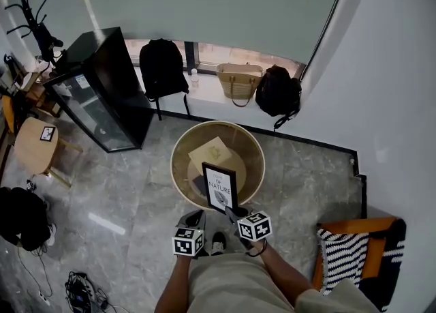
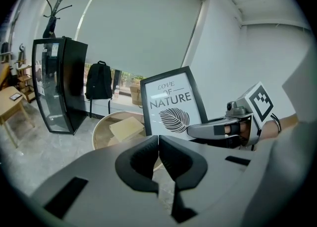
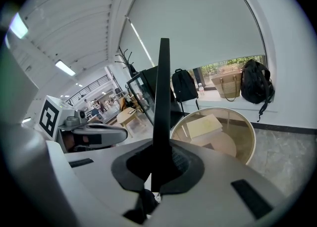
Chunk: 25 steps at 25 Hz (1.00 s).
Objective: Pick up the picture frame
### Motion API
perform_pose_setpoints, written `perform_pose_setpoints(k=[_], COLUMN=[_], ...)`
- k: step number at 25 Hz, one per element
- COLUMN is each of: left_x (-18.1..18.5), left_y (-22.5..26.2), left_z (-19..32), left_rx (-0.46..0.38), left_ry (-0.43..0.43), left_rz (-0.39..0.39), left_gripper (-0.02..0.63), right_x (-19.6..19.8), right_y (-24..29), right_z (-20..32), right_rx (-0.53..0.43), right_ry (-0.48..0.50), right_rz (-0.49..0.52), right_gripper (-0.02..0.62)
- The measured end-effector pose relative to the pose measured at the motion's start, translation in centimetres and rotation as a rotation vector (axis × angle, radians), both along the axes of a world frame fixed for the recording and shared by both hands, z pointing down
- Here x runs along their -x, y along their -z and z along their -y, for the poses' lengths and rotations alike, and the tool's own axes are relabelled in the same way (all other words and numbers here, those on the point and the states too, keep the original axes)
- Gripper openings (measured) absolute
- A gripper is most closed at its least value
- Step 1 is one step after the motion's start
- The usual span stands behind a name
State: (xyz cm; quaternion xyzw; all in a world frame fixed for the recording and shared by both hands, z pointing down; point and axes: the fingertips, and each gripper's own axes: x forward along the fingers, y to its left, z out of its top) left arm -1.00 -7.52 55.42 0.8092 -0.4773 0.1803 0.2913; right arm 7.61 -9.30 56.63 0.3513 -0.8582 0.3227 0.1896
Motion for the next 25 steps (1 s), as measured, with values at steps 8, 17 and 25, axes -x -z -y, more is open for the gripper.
perform_pose_setpoints(k=[8,17,25], left_x=[0.4,1.3,0.6], left_y=[0.1,0.0,-0.1], left_z=[-0.8,-1.1,-0.3], left_rx=[-0.008,-0.010,-0.012], left_ry=[0.010,0.034,0.015], left_rz=[-0.016,-0.014,-0.017], left_gripper=[0.021,0.021,0.021], right_x=[0.8,1.2,0.8], right_y=[0.0,0.4,0.4], right_z=[-0.9,-0.6,0.1], right_rx=[0.004,-0.009,-0.012], right_ry=[0.026,0.027,0.021], right_rz=[0.009,0.014,0.011], right_gripper=[0.040,0.040,0.040])
